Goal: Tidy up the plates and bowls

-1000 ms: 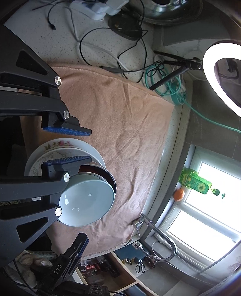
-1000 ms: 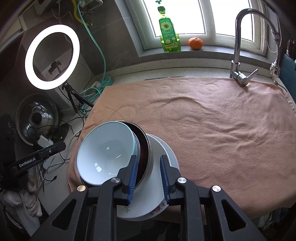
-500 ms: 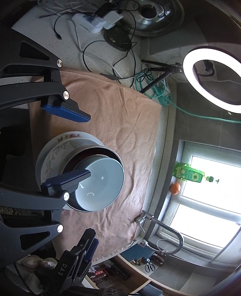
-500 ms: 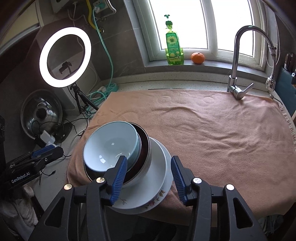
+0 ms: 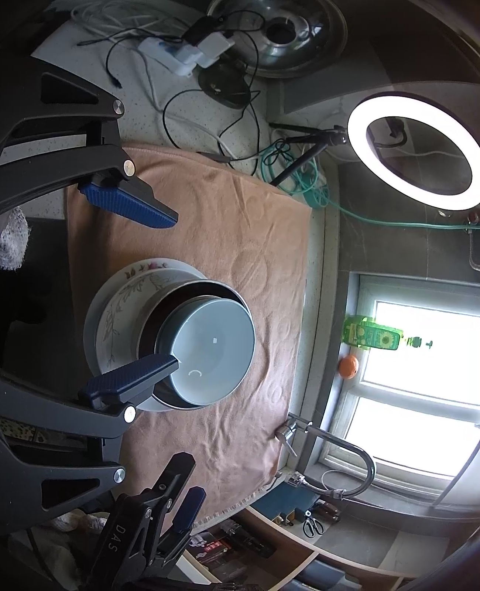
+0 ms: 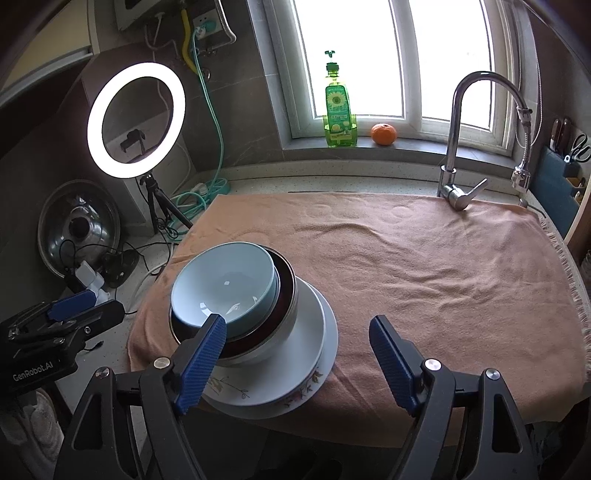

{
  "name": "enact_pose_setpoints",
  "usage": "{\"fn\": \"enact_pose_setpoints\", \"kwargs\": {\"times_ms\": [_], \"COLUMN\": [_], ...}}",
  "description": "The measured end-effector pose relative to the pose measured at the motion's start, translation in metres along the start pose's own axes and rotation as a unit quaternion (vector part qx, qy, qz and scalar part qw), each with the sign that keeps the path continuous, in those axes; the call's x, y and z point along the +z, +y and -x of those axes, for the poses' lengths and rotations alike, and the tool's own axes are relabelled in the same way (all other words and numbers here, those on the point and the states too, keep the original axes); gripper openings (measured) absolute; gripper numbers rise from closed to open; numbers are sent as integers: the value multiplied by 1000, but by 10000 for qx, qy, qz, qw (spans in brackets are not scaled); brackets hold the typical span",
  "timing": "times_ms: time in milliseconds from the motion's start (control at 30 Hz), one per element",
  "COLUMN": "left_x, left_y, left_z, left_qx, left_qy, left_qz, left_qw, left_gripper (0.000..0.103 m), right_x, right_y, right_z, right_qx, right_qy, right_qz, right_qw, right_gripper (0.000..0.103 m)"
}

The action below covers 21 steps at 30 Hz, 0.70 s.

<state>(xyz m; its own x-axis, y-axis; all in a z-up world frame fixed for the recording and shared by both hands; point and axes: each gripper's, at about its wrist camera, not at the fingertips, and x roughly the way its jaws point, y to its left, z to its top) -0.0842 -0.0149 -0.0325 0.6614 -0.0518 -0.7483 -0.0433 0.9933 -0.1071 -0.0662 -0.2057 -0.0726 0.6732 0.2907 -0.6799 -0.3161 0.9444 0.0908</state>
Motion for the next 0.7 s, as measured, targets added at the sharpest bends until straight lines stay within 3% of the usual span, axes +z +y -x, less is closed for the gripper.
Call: {"fn": "enact_pose_setpoints", "kwargs": {"times_ms": [700], "left_x": [-1], "left_y": [-3], "left_z": [7], "left_qx": [0], "left_qy": [-24], "left_qz": [74], "left_qw": [10000], "left_gripper": [71], "right_x": [-4], "right_y": [-3], "right_z": [5], "right_qx": [9], "right_qy": [30], "right_qz": [-41], "right_qw": [10000], "right_gripper": [78]}}
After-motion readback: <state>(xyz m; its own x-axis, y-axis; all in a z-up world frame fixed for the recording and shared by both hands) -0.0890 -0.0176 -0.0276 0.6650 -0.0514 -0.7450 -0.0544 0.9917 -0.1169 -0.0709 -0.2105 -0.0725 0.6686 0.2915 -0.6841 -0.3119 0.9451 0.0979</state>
